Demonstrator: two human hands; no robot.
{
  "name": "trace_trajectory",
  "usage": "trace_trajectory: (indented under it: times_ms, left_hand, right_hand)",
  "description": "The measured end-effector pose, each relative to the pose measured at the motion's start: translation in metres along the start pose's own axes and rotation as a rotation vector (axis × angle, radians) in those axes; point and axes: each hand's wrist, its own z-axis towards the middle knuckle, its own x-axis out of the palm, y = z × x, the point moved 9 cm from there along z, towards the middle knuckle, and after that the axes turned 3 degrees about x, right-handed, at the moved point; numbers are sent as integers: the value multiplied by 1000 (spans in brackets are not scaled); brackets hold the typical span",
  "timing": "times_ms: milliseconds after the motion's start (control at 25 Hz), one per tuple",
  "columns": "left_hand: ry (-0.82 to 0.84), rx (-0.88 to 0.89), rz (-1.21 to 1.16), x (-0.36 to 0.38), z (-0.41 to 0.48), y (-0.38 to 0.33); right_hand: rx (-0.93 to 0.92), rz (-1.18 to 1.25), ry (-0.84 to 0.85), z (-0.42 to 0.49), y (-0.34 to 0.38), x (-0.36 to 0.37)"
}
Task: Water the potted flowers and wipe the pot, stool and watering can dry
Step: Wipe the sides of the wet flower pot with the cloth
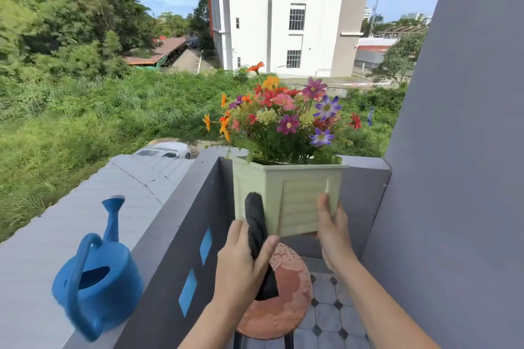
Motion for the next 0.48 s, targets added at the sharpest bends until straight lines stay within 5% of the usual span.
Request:
trace_trajectory:
  times_ms: [480]
  left_hand:
    - [-128, -135, -211, -14, 53, 15]
  right_hand:
    - [74, 56, 62, -15, -12, -13]
